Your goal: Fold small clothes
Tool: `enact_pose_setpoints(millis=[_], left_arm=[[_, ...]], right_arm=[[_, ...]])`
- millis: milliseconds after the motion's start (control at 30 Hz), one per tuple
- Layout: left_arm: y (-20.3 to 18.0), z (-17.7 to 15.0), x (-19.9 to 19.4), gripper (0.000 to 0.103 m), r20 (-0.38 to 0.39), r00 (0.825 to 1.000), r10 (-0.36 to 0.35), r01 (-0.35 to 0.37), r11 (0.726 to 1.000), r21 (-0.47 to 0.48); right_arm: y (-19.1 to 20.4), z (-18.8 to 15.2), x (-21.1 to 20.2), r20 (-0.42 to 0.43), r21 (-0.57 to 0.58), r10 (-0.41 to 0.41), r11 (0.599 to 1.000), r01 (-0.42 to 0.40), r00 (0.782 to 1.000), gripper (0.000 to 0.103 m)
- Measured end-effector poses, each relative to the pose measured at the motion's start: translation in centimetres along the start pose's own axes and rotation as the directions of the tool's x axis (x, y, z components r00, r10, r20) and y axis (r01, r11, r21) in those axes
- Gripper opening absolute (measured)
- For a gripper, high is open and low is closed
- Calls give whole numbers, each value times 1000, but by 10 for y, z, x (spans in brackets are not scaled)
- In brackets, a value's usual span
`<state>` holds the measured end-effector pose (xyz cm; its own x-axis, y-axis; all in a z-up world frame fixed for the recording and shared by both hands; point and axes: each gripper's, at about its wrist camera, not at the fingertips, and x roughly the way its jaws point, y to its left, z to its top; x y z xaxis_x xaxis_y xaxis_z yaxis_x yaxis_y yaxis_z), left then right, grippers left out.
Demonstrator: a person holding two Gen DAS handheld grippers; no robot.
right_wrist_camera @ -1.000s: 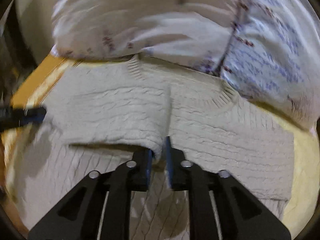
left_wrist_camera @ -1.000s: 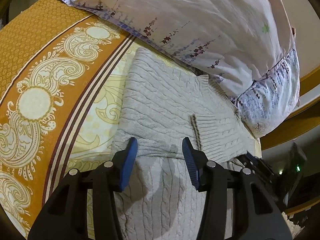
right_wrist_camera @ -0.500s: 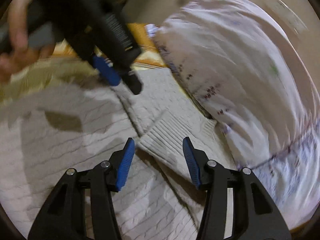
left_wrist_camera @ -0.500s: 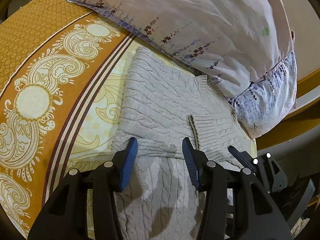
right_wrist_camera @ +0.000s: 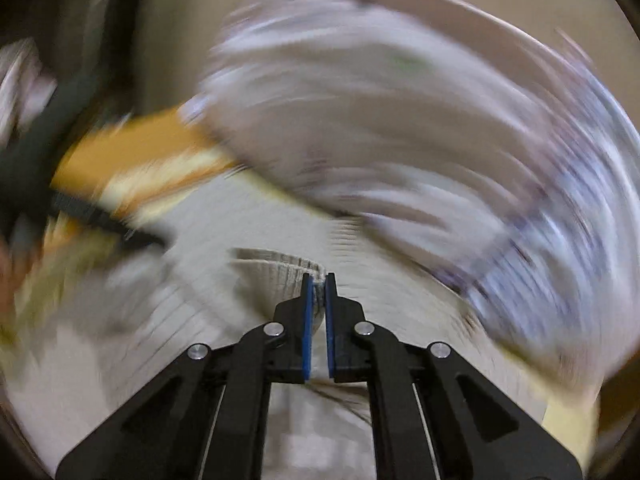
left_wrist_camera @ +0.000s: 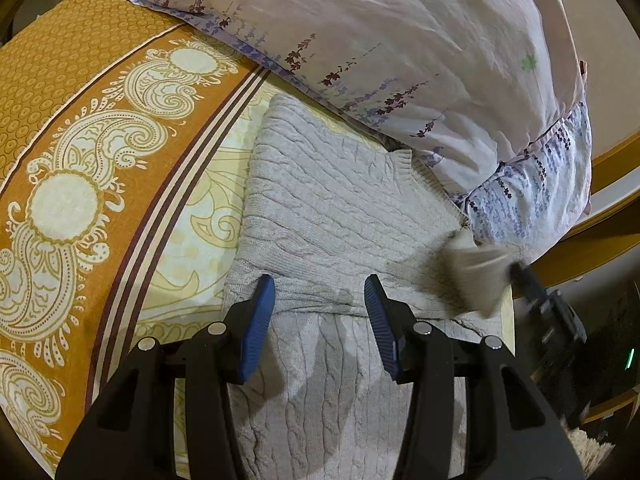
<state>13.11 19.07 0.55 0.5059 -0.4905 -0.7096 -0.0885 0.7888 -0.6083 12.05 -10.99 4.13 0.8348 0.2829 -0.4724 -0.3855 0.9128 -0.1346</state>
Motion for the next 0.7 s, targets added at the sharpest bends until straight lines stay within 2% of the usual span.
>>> enact_pose_setpoints(millis=[67, 100, 133, 167, 233, 267, 300, 367, 400, 467, 500, 567, 700], left_arm=[[0, 0, 0, 49, 0, 1000, 1, -1, 1000, -1], [0, 0, 0, 49, 0, 1000, 1, -1, 1000, -1], [0, 1, 0, 49, 0, 1000, 2, -2, 1000, -1], [0, 0, 1, 49, 1, 1000, 4, -4, 1000, 0], [-1, 1, 2, 49, 1, 1000, 8, -8, 1000, 5], [-2, 0, 2, 49, 1, 1000, 11, -11, 1000, 11], [-2, 1, 2, 49, 0, 1000, 11, -11, 1000, 15], [-1, 1, 3, 49, -2, 1000, 13, -13, 1000, 18], [-1, 2, 3, 49, -3, 1000, 12, -12, 1000, 18], [-1, 1, 3, 49, -2, 1000, 13, -13, 1000, 19], [-1, 2, 4, 49, -2, 1000, 13, -13, 1000, 20], [-1, 2, 3, 49, -2, 1000, 12, -12, 1000, 19], [0, 3, 3, 49, -1, 1000, 10, -10, 1000, 11]], right_arm=[[-47, -8, -10, 3, 224, -49, 973, 47, 999, 5], [-83, -21, -16, -11, 386, -99, 917, 96, 995, 5], [-102, -31, -17, -30, 466, -123, 876, 123, 992, 5], [-124, -44, -16, -69, 555, -141, 817, 155, 988, 5], [-168, -81, -1, -163, 728, -71, 665, 168, 984, 5], [-179, -95, 4, -174, 770, -21, 620, 150, 984, 5], [-182, -102, 5, -175, 789, 2, 598, 139, 985, 6], [-187, -112, 4, -144, 823, 31, 559, 102, 989, 16], [-189, -116, 4, -112, 847, 63, 528, 62, 992, 32], [-193, -120, 6, -83, 878, 101, 479, 25, 991, 49], [-193, -122, 7, -85, 887, 114, 461, 23, 990, 49], [-194, -124, 13, -126, 889, 118, 454, 59, 985, 48], [-187, -123, 19, -130, 900, 122, 432, 65, 984, 36]])
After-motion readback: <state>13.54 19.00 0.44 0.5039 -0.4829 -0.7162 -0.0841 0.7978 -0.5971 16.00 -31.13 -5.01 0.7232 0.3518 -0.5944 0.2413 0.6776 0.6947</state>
